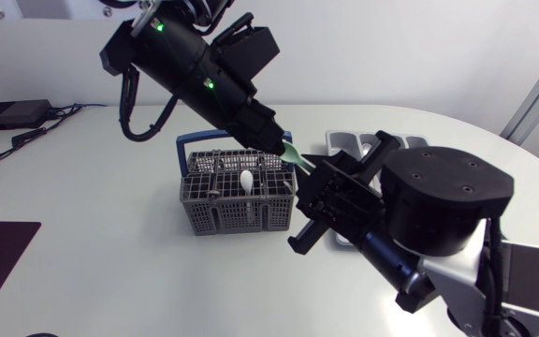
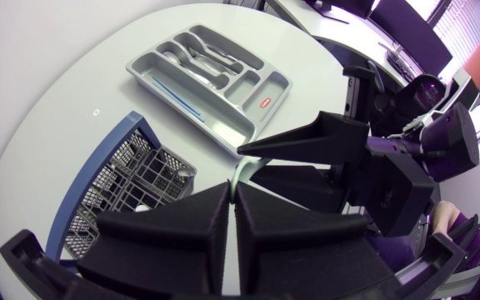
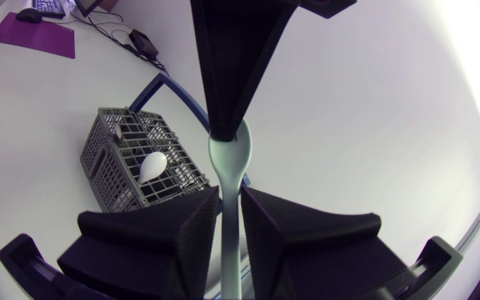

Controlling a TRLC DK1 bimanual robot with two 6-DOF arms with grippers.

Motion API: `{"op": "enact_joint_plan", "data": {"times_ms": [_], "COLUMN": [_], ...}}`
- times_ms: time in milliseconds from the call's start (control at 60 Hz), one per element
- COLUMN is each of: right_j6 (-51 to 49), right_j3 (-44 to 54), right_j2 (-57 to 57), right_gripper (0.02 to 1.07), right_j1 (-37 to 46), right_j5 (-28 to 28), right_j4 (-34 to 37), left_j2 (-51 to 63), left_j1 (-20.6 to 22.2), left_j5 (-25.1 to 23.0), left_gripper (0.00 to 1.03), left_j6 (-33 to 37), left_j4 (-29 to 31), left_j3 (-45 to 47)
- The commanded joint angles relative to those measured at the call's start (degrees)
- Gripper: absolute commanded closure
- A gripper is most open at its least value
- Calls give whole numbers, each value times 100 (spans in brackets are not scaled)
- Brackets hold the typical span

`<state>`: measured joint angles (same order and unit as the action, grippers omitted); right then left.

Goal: Unload the cutlery basket into the drawer organizer.

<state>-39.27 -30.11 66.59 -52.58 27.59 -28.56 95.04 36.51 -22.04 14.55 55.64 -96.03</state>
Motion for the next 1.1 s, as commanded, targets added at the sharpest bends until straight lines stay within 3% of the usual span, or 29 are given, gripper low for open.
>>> {"op": "enact_joint_plan", "data": {"times_ms": [0,250,483,633,750,833,867,1083], "right_j6": [-116,-125,-134,-116,-116,-116,-116,24], "right_j3": [-57,-30,-92,-39,14,102,146,427], "right_j2": [91,118,153,135,21,-84,-146,-946], "right_gripper": [90,101,101,101,101,101,101,101], "right_j1": [-51,-86,-86,-95,-77,-77,-68,283], "right_j5": [123,185,185,150,97,44,0,-641], "right_j4": [-98,-141,-124,-115,-62,-27,17,746], "left_j2": [120,120,111,93,23,-56,-91,-250], "left_j1": [58,49,40,31,14,-30,-74,-716], "left_j5": [-37,-37,-37,-46,-46,-46,-46,-37], "left_gripper": [99,99,96,65,27,10,6,6], "left_j6": [-163,-154,-171,-215,-356,-400,-400,-198], "left_j4": [35,35,26,-44,-150,-246,-290,-431], "left_j3": [155,181,199,181,128,84,58,-329]}}
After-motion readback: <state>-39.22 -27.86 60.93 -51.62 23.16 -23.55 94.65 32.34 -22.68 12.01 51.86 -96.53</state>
